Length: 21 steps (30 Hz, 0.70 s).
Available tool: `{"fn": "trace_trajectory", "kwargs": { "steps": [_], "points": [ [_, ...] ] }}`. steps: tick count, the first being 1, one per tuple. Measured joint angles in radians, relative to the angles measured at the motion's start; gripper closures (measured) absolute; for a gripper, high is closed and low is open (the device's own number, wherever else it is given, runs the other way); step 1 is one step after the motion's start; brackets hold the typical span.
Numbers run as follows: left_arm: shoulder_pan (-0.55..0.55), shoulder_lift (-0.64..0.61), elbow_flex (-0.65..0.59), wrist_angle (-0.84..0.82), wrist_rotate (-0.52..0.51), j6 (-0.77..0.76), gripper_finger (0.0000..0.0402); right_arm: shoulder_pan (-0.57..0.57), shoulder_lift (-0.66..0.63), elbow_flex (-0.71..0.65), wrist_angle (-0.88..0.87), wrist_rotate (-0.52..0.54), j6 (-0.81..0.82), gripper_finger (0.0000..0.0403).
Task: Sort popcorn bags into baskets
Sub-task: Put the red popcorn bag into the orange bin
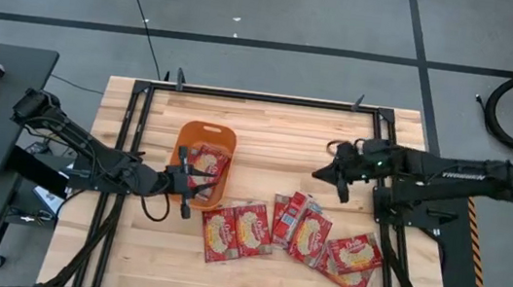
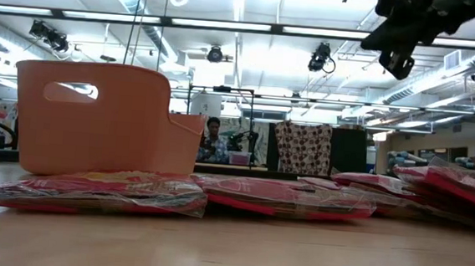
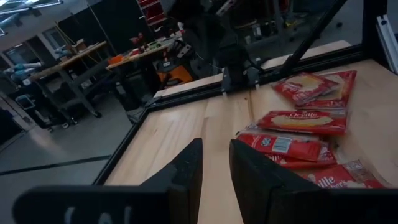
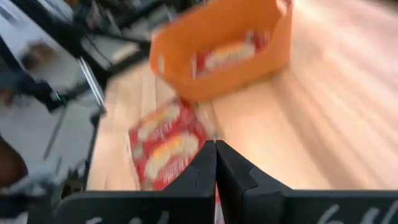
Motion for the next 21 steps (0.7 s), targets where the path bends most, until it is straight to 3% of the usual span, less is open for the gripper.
{"fn": "trace_trajectory", "kwargs": {
  "steps": [14, 21],
  "points": [
    [0.000, 0.002, 0.000, 0.037, 0.000, -0.048, 0.0317, 0.283, 0.397, 0.320, -0.445, 0.055, 0.318, 0.0396],
    [0.000, 0.001, 0.000, 0.043, 0.000, -0.048, 0.0317, 0.416, 0.583, 0.421, -0.505, 0.053, 0.472, 0.0396]
  ]
}}
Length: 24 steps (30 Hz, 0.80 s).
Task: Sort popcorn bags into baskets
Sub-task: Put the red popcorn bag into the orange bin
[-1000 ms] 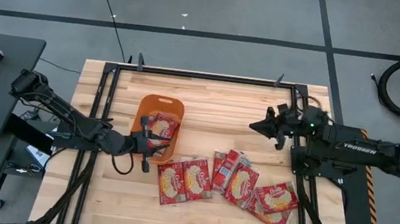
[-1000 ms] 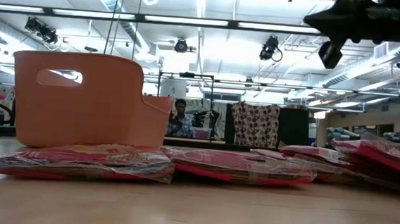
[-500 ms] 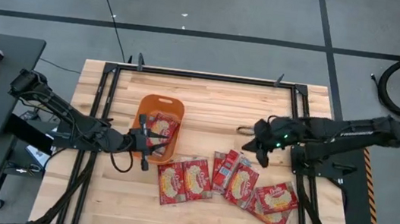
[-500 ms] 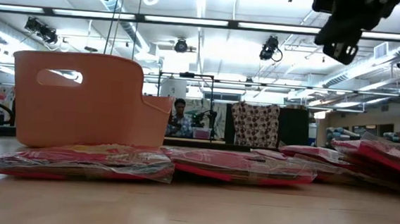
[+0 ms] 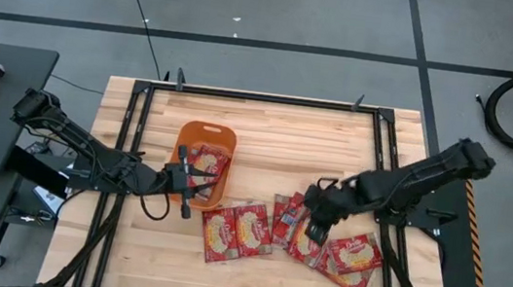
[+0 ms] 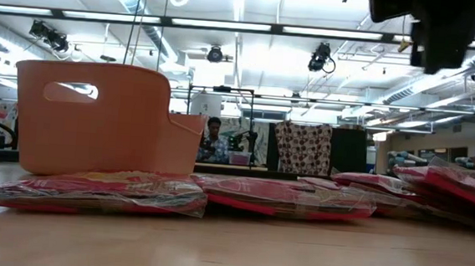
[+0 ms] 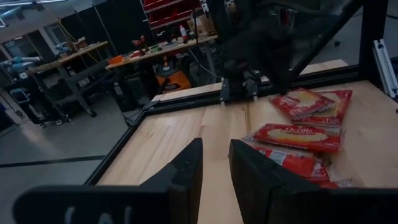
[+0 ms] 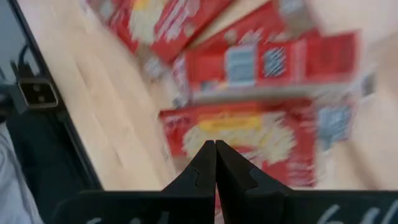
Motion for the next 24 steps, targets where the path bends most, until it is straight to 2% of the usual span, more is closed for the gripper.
{"fn": "trace_trajectory", "kwargs": {
  "steps": [4, 9, 16, 20, 24],
  "points": [
    [0.000, 0.000, 0.000, 0.000, 0.000, 0.000, 0.0317, 0.079, 0.095, 0.055, -0.090, -0.037, 0.059, 0.0396],
    [0.005, 0.000, 0.000, 0.001, 0.000, 0.004, 0.0317, 0.134, 0.179, 0.068, -0.236, -0.159, 0.098, 0.0393],
    [0.040, 0.000, 0.000, 0.000, 0.000, 0.004, 0.0317, 0.174, 0.292, 0.068, -0.281, -0.185, 0.032, 0.0377],
    [0.055, 0.000, 0.000, 0.000, 0.000, 0.003, 0.0317, 0.173, 0.353, 0.068, -0.315, -0.243, -0.036, 0.0351],
    [0.056, 0.000, 0.000, 0.000, 0.000, 0.003, 0.0317, 0.187, 0.402, 0.067, -0.393, -0.248, -0.054, 0.0309]
  ]
}}
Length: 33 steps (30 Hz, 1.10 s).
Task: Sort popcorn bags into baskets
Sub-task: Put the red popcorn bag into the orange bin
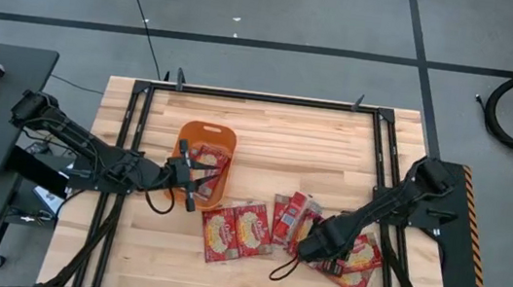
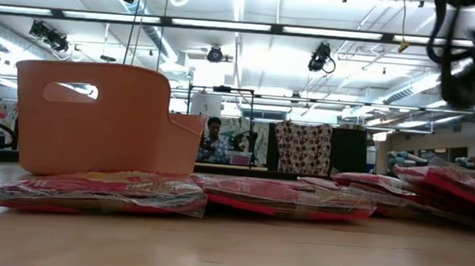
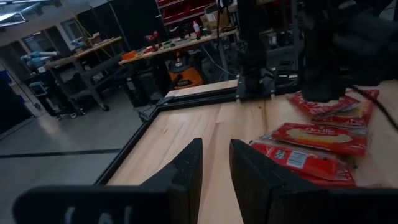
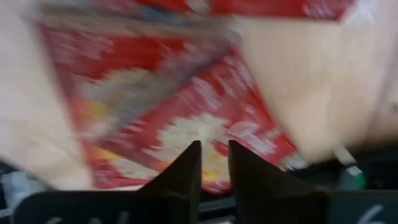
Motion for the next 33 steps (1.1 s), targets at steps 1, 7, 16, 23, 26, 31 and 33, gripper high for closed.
{"fn": "trace_trajectory", "kwargs": {
  "steps": [1, 7, 16, 23, 26, 31, 33],
  "points": [
    [0.000, 0.000, 0.000, 0.000, 0.000, 0.000, 0.0317, 0.007, 0.008, 0.000, -0.013, -0.010, -0.012, 0.0298],
    [0.000, 0.000, 0.000, -0.001, 0.000, -0.001, 0.0317, 0.033, 0.008, -0.029, 0.066, -0.083, -0.069, 0.0271],
    [-0.001, 0.000, 0.001, -0.016, 0.000, -0.047, 0.0317, -0.019, 0.011, -0.102, 0.071, 0.074, -0.148, 0.0278],
    [-0.001, 0.000, 0.001, -0.019, 0.000, -0.048, 0.0317, -0.132, 0.010, -0.101, 0.157, 0.383, -0.321, 0.0279],
    [-0.002, 0.000, 0.001, -0.025, 0.000, -0.048, 0.0317, -0.180, 0.010, -0.088, 0.157, 0.510, -0.355, 0.0279],
    [-0.001, 0.000, 0.001, -0.033, 0.000, -0.053, 0.0317, -0.221, 0.011, -0.009, 0.011, 0.629, -0.322, 0.0279],
    [-0.002, 0.000, 0.001, -0.037, 0.000, -0.054, 0.0317, -0.215, 0.011, 0.021, -0.016, 0.656, -0.314, 0.0279]
  ]
}}
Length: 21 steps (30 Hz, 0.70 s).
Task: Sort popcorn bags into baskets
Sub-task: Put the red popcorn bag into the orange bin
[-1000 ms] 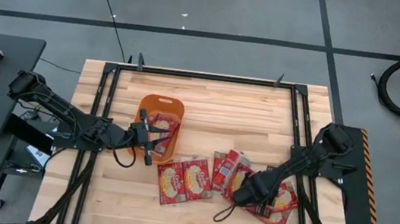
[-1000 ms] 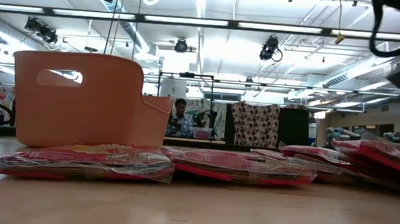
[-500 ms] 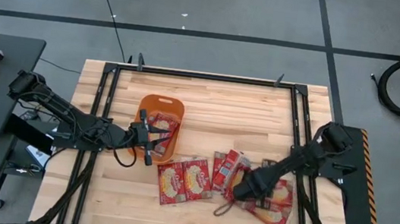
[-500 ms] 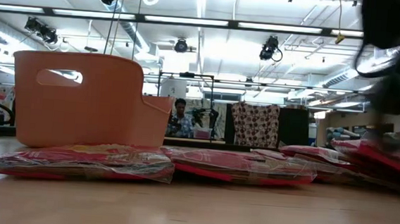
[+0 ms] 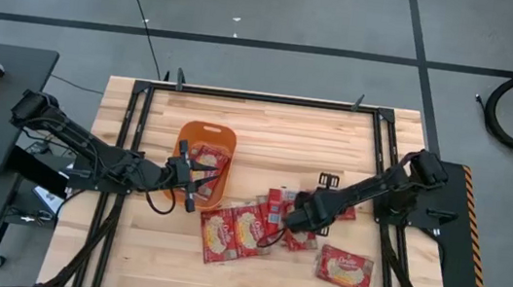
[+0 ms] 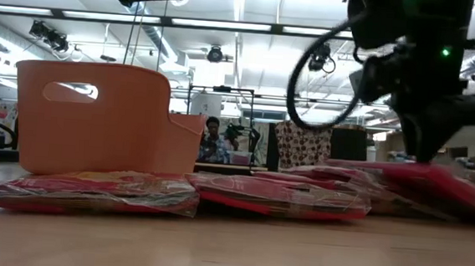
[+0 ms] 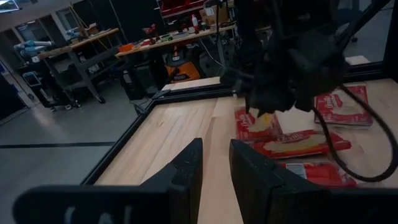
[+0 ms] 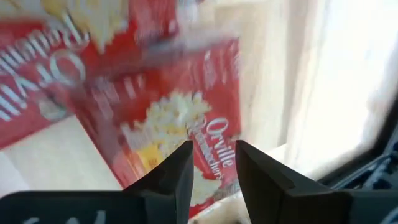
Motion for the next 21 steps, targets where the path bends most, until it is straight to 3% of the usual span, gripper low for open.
{"fn": "trace_trajectory", "kwargs": {
  "steps": [10, 21],
  "points": [
    [-0.011, 0.000, 0.000, -0.032, 0.008, -0.054, 0.0317, 0.133, 0.000, -0.032, -0.012, 0.032, 0.090, 0.0267],
    [-0.019, 0.000, 0.000, -0.032, 0.008, -0.060, 0.0317, 0.242, 0.000, -0.133, 0.005, 0.061, 0.180, 0.0169]
  ]
}}
